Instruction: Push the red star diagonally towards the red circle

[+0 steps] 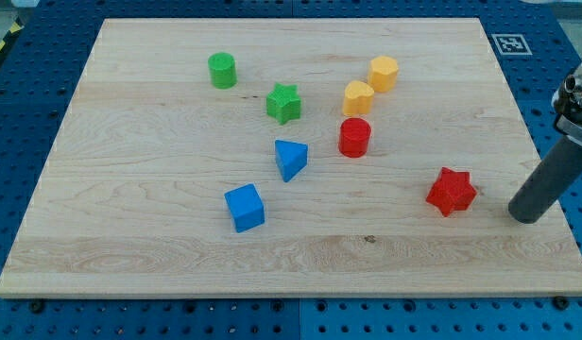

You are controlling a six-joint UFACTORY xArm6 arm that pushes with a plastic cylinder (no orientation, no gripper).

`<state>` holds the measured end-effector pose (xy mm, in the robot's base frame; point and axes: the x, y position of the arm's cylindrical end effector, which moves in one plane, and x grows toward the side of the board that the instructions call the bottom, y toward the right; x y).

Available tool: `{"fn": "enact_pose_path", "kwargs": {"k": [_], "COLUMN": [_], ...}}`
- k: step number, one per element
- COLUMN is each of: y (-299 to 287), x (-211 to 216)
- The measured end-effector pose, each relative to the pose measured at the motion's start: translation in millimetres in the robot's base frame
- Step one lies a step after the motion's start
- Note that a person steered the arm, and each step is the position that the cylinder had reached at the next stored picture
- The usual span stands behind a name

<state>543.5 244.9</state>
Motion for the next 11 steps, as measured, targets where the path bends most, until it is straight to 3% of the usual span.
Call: {"fn": "enact_pose_path", "kwargs": {"k": [1, 11], "y": [-30.1, -79.7], "x": [1.0, -7.7]}}
